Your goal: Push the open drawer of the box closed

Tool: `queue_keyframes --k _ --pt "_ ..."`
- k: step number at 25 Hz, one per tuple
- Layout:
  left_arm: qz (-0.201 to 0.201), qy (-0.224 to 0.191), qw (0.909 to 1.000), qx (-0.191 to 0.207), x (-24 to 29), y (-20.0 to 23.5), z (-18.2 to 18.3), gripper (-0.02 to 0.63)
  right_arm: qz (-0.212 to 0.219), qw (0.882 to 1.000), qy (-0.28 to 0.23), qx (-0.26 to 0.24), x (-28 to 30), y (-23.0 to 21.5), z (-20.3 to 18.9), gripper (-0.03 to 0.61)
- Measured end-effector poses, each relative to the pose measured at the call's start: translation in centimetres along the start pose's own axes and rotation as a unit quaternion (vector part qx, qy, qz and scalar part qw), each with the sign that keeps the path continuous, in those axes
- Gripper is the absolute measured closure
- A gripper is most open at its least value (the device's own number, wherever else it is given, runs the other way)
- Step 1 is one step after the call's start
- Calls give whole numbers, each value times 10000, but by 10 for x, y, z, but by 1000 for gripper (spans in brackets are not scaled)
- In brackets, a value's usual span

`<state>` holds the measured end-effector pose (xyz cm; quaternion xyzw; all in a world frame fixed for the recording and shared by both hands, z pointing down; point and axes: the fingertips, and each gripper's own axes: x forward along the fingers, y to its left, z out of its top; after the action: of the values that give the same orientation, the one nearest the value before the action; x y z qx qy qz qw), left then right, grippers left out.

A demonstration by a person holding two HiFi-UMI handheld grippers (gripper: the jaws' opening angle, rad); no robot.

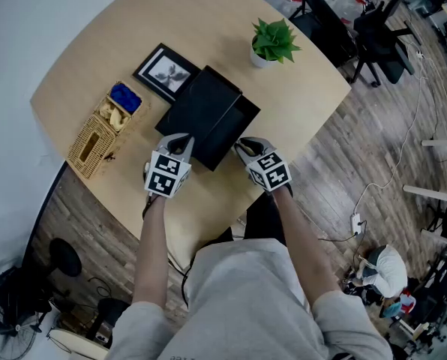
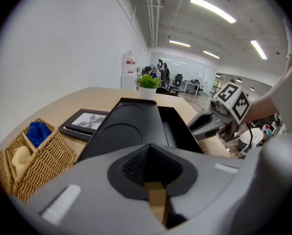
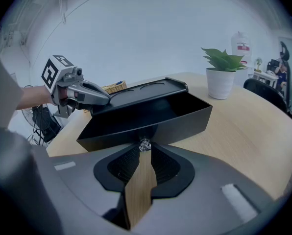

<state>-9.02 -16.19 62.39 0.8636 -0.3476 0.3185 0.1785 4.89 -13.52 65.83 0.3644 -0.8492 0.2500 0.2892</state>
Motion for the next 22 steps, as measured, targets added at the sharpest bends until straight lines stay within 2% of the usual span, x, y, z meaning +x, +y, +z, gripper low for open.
queue_keyframes --k 22 --pt "-22 27 10000 4 2 1 -3 561 40 10000 -12 -44 13 1 11 508"
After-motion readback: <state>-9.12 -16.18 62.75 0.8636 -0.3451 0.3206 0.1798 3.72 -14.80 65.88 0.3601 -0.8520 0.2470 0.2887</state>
